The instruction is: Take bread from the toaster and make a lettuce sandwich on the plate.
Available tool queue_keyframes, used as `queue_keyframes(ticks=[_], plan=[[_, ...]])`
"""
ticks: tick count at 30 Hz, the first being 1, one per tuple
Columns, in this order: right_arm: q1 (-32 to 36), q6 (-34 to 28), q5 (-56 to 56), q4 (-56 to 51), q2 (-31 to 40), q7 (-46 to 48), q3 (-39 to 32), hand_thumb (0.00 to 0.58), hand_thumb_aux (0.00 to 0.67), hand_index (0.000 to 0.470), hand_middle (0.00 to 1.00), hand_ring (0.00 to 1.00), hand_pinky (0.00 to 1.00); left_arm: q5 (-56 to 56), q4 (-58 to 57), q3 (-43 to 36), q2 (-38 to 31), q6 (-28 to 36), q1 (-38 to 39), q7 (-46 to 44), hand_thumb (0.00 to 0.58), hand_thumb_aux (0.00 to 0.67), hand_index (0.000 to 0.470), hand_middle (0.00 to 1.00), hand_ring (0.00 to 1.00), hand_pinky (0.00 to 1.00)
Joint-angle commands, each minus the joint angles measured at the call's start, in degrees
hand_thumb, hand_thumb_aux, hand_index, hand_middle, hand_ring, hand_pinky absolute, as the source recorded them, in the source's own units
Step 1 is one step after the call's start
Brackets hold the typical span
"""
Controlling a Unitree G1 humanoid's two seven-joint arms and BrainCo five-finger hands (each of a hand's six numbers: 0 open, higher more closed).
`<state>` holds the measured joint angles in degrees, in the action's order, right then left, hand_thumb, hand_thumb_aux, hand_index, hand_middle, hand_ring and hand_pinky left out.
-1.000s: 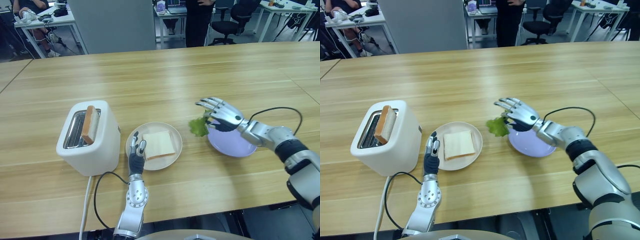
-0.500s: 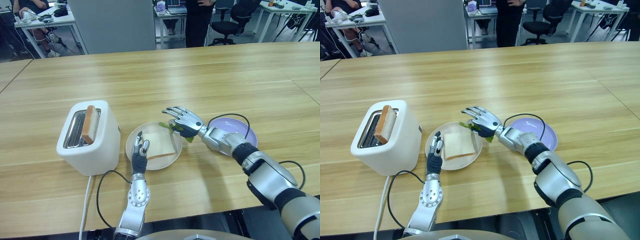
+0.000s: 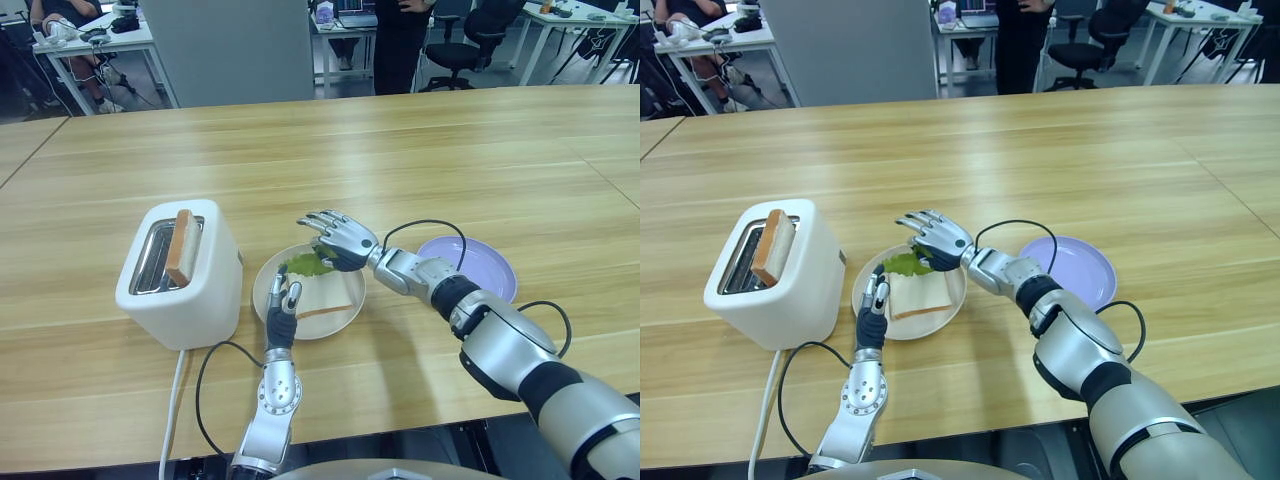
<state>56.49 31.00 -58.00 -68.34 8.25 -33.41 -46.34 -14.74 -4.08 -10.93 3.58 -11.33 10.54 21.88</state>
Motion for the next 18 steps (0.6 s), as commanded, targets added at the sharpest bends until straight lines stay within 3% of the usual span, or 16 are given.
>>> queue_keyframes(ticks=[1, 10, 18], plan=[[-2.1, 1.0, -1.3, 0.2, 0.0, 0.4, -2.3, 0.58, 0.67, 0.46, 0.02, 0.02, 0.02, 0.4, -0.3, -0.2, 2.0, 0.2, 0.2, -0.3, 0.0, 0.0, 0.0, 0.1, 0.1, 0.1], [-3.1, 0.3, -0.3, -0.2, -0.2, 2.0, -2.9, 0.58, 0.67, 0.46, 0.02, 0.02, 0.02, 0.2, -0.8, -0.7, 2.4, 0.2, 0.3, -0.2, 0.0, 0.0, 0.0, 0.1, 0.1, 0.1], [-9.9, 0.8, 3.4, 9.5, 3.3, 11.7, -0.9, 0.58, 0.67, 0.46, 0.02, 0.02, 0.02, 0.2, -0.2, -0.6, 2.3, 0.5, 0.6, -0.2, 0.0, 0.0, 0.0, 0.1, 0.1, 0.1]])
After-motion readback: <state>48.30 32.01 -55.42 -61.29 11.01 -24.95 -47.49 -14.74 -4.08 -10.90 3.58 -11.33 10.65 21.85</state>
